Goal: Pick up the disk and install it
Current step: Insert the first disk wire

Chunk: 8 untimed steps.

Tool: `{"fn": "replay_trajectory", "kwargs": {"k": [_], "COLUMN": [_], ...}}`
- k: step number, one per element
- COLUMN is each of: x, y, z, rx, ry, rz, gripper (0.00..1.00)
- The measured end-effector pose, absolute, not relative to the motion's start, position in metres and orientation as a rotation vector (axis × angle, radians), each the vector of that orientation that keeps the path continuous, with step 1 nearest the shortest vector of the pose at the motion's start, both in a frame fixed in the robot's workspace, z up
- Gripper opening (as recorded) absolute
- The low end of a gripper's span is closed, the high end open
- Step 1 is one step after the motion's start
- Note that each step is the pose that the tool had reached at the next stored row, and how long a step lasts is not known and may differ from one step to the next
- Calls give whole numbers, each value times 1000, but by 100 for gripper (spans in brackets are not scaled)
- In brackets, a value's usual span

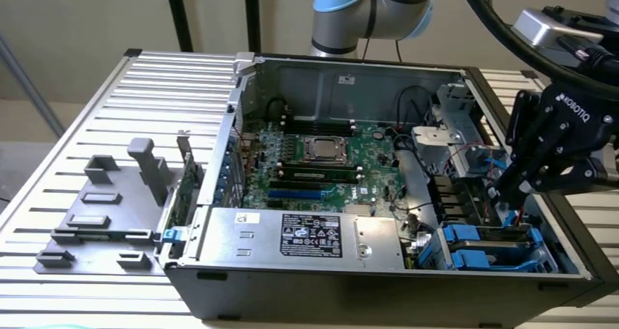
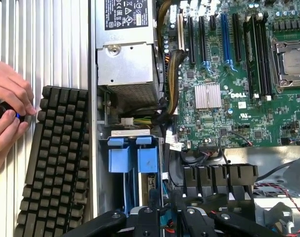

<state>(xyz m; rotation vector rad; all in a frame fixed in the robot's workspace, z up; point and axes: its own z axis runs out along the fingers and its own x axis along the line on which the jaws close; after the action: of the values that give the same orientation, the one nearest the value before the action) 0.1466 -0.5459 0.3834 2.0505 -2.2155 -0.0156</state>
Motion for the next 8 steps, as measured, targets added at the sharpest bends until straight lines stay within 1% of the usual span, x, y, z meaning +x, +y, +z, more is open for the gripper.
{"fn": "replay_trajectory", "kwargs": {"k": [8], "x": [147], "y": [-547], "z": [379], "rx": [2046], "ry": [-2212], "rz": [-6], "gripper": [24]}}
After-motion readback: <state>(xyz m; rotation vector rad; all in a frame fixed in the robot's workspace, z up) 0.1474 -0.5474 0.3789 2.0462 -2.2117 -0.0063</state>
